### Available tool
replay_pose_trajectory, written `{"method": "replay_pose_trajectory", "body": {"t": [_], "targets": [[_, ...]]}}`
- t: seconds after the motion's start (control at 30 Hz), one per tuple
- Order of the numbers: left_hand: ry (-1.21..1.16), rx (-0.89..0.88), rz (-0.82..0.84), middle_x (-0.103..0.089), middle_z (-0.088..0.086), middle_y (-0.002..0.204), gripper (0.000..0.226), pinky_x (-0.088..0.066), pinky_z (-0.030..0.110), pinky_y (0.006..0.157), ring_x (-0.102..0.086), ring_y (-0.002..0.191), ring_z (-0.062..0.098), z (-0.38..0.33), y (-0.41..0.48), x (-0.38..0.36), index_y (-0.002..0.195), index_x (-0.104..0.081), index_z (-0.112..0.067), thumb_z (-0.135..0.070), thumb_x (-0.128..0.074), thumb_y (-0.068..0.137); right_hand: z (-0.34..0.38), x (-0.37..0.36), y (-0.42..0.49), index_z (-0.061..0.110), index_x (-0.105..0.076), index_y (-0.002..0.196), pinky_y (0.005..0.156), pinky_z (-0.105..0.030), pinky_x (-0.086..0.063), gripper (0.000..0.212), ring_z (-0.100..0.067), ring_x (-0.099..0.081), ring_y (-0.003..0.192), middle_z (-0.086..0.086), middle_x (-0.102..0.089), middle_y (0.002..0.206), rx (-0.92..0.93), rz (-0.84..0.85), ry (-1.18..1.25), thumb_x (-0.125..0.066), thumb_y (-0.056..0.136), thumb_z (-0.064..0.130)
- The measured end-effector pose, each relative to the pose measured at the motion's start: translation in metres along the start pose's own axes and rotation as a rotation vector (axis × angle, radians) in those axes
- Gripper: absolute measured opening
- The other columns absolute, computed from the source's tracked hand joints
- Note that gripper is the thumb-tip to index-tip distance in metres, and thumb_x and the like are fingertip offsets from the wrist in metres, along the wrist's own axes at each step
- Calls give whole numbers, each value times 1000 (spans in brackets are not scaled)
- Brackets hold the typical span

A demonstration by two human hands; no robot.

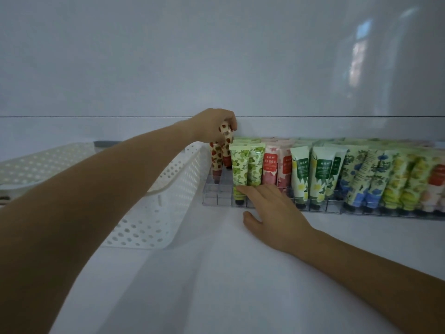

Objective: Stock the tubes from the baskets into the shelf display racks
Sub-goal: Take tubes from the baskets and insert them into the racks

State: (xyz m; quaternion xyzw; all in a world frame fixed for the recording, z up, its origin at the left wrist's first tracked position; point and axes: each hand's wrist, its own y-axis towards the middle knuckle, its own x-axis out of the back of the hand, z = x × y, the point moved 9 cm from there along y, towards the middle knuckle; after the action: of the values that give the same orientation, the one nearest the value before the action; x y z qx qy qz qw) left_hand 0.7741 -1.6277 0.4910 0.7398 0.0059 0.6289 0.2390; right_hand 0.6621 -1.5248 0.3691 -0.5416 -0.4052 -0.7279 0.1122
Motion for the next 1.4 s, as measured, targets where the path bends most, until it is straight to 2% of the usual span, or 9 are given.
{"method": "replay_pose_trajectory", "body": {"t": [0.17,0.27,0.43,0.53,0.77,0.9,1.1,1.23,1.4], "targets": [[63,-31,59,-56,2,122,37,-37,24,81,-50,111,20,-2,-1,-15,117,-54,-15,-9,-64,83,0,0,1,24,-25,144,102,-26,-27,53,-15,-32,123,2,-45,130,-5,4,-6,-41,94,29],[63,-75,28,-52,2,131,42,-36,25,92,-46,121,18,-5,-4,-13,125,-50,-16,-8,-61,85,0,0,1,24,-25,144,102,-25,-26,53,-14,-33,123,2,-45,128,-8,1,2,-41,94,28],[34,-70,-23,-56,9,116,33,-41,22,80,-56,97,21,-7,-5,-2,118,-55,-11,-13,-62,86,0,0,1,25,-25,144,103,-25,-26,53,-14,-33,122,3,-44,128,2,-16,2,-41,94,28],[36,-60,-19,-57,8,114,32,-40,21,78,-56,95,20,-7,-5,1,116,-56,-10,-13,-63,86,0,1,1,24,-27,144,103,-25,-27,52,-13,-32,123,3,-41,129,13,-32,18,-42,93,27],[69,-30,-32,-62,5,109,23,-40,24,82,-53,89,12,11,-18,38,111,-58,-10,-11,-59,88,16,46,3,6,-54,128,97,-41,-42,47,-31,-47,121,-16,-50,130,89,-238,16,-60,82,8],[119,36,-26,-62,2,108,21,-41,25,83,-54,90,13,47,-45,61,110,-60,-14,-18,-57,90,36,73,31,11,-50,132,99,-28,-29,44,-26,-39,126,-13,-43,136,110,-292,46,-56,88,14],[189,159,-32,-62,3,112,26,-39,26,84,-51,89,13,122,-94,93,115,-58,-14,-20,-54,91,93,84,119,17,-37,140,103,-30,-31,45,-21,-35,126,-7,-38,137,178,-224,122,-44,96,23],[232,222,-12,-60,2,115,29,-34,22,81,-47,89,12,180,-133,106,120,-55,-15,-23,-55,91,141,51,176,17,-33,142,106,-37,-31,47,-23,-32,129,-9,-34,141,215,-58,79,-41,97,28],[212,261,11,-58,1,118,34,-34,22,80,-47,86,11,238,-158,107,122,-52,-18,-23,-57,90,183,0,219,20,-31,142,105,-35,-31,47,-24,-34,128,-9,-35,141,196,136,41,-37,98,37]]}}
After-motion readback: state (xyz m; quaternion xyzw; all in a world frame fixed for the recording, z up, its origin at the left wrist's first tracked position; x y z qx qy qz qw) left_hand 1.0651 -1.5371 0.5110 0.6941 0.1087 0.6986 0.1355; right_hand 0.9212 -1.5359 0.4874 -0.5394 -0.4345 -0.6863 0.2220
